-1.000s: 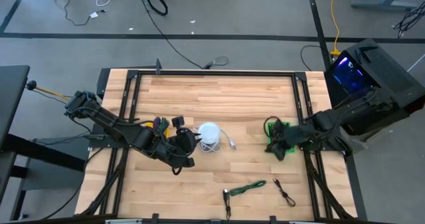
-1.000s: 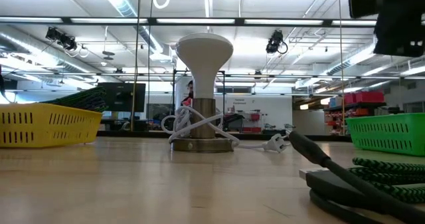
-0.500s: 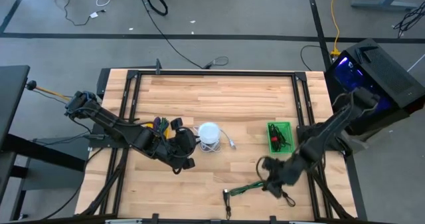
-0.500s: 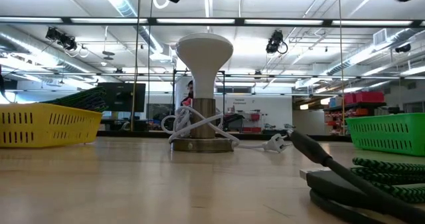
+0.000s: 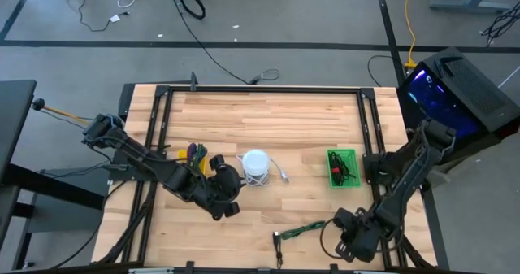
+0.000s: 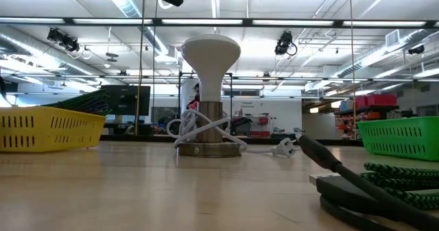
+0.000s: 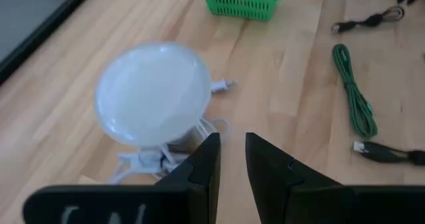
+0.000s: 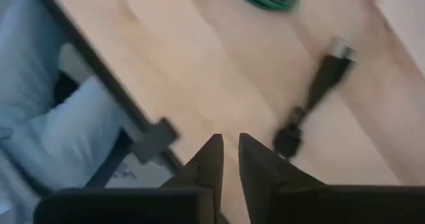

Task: Pick & Place USB Port
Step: Put the black charger cable into the green bin

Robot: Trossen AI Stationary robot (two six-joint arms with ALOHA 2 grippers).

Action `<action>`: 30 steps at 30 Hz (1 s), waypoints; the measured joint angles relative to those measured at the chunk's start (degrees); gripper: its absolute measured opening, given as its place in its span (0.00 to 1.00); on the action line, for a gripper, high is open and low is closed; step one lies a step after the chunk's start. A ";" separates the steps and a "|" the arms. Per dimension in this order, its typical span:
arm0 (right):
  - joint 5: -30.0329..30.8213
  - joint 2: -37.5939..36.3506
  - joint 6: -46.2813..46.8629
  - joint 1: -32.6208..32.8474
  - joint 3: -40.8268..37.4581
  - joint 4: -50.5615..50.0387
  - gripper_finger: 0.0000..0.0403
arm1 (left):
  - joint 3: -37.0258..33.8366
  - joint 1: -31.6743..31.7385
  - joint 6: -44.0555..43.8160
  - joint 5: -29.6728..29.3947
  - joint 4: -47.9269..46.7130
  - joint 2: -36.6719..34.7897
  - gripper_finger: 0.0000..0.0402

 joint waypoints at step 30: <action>-0.01 8.01 5.86 2.10 -0.33 -6.19 0.43 | 0.00 -5.53 -7.08 -4.62 2.38 4.74 0.19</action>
